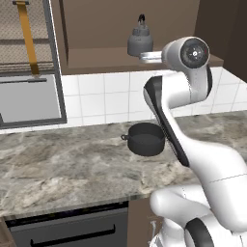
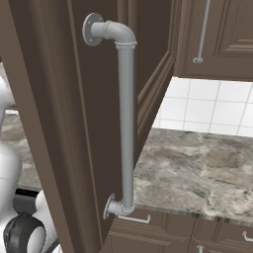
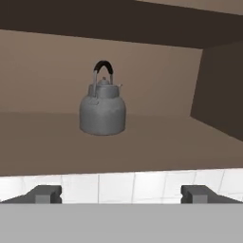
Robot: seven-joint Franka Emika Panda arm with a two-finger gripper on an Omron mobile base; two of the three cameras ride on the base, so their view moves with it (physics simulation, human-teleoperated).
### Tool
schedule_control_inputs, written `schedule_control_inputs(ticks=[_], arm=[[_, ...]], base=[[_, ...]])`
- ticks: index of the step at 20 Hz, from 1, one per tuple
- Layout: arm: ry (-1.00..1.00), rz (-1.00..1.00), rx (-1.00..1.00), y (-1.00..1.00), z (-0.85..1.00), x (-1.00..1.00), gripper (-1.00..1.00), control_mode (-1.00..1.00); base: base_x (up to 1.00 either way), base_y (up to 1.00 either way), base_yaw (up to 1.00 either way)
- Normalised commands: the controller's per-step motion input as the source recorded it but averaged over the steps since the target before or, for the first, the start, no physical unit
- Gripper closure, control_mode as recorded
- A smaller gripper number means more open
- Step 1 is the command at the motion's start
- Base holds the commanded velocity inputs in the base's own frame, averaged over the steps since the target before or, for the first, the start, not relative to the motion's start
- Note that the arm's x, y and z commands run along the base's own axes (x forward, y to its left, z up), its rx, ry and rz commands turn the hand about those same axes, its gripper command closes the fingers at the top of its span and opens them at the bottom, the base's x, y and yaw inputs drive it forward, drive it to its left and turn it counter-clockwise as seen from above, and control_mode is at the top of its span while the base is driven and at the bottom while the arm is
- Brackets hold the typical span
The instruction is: Pick the kettle from the cabinet and place it on a stove burner. Then pick the pot from the counter and place it on another stove burner. Finally, turn both burners on.
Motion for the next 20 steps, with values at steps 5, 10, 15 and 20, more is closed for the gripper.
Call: schedule_control_inputs(ticks=[5,10,15,20], arm=[[-0.02,-0.02,0.01,0.03,0.34,0.10,-1.00,-1.00],[0.00,0.00,0.00,0.02,0.00,0.01,-1.00,-1.00],[0.00,0.00,0.00,0.00,0.00,0.06,-1.00,-1.00],[0.00,0.00,0.00,0.00,0.00,0.19,-1.00,-1.00]], base=[[0.00,0.00,0.00],[0.00,0.00,0.00],[0.00,0.00,0.00],[0.00,0.00,0.00]])
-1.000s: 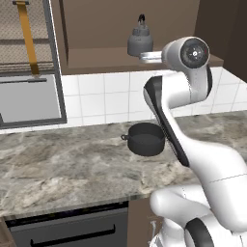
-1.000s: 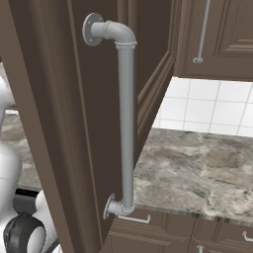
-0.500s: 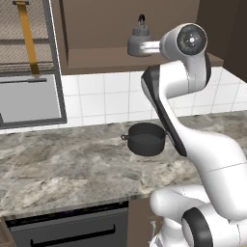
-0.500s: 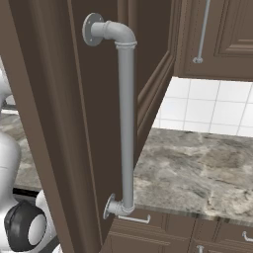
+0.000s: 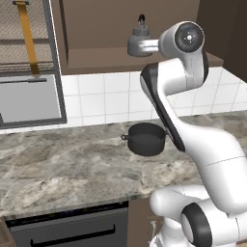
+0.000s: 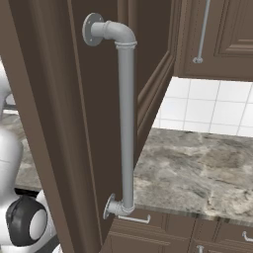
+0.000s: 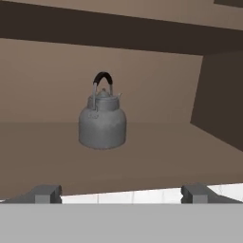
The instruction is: Pick the kettle from the cabinet and place it on a stove burner. Then pick the pot from the counter and place it on another stove burner. Finally, turn both burners on.
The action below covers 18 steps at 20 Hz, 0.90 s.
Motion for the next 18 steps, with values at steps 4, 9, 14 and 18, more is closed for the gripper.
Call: schedule_control_inputs(ticks=[4,9,14,18], arm=[[0.00,0.00,0.00,0.09,0.00,0.19,-1.00,-1.00],[0.00,-0.03,0.00,0.04,0.08,0.36,-1.00,-1.00],[0.00,-0.08,0.00,0.09,0.20,0.43,-1.00,-1.00],[0.00,-0.10,0.00,0.20,0.17,0.42,-1.00,-1.00]], base=[[0.00,0.00,0.00],[0.00,0.00,0.00],[0.00,0.00,0.00],[0.00,0.00,0.00]])
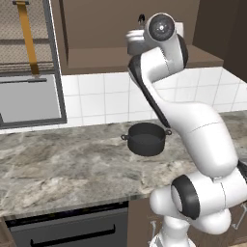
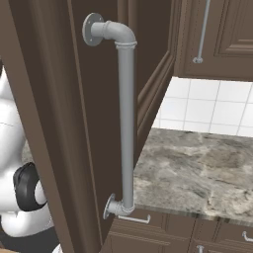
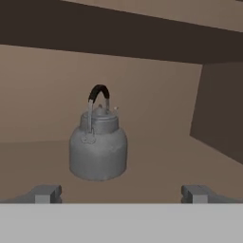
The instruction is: Pick the kettle from the cabinet and place it on a stove burner. Then pick the pot from the counter and place it on another stove burner. Finally, turn both burners on.
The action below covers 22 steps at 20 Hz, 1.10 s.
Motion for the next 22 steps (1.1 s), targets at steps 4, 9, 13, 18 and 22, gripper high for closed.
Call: schedule_control_inputs(ticks=[4,9,13,18,22], arm=[[0.00,-0.11,0.00,0.32,0.06,0.43,-1.00,-1.00],[0.00,-0.09,0.00,0.29,0.08,0.42,-1.00,-1.00],[0.00,-0.04,0.00,0.06,0.16,0.42,-1.00,-1.00],[0.00,0.00,0.00,0.00,0.21,0.43,-1.00,-1.00],[0.00,0.00,0.00,0.00,0.13,0.43,-1.00,-1.00]], base=[[0.00,0.00,0.00],[0.00,0.00,0.00],[0.00,0.00,0.00],[0.00,0.00,0.00],[0.00,0.00,0.00]])
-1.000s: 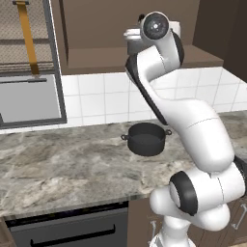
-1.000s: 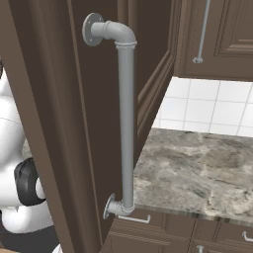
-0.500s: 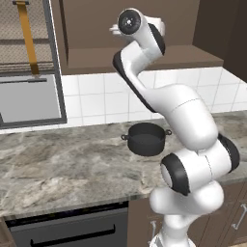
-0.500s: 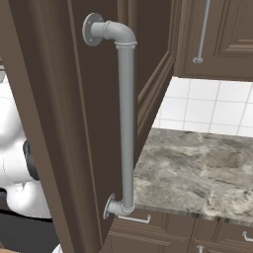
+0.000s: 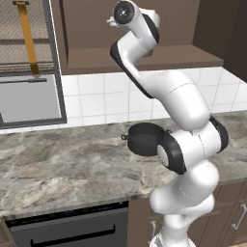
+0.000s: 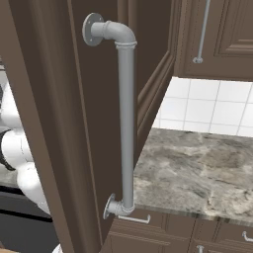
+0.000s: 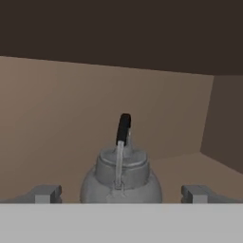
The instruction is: Pick the kettle from the cabinet and place it on a stove burner. Then pick the pot from the counter and place it on another stove burner. Finally, turn both burners on.
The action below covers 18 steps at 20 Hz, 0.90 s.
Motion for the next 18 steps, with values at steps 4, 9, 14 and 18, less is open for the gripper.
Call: schedule_control_inputs(ticks=[4,9,14,18], arm=[[0.00,0.00,0.00,-0.05,0.03,0.37,-1.00,-1.00],[-0.03,0.00,0.00,-0.13,0.00,0.25,-1.00,-1.00],[-0.03,0.00,0.00,-0.31,-0.06,0.20,-1.00,-1.00],[0.00,0.00,0.00,-0.05,-0.14,0.18,-1.00,-1.00]], base=[[0.00,0.00,0.00],[0.00,0.00,0.00],[0.00,0.00,0.00],[0.00,0.00,0.00]])
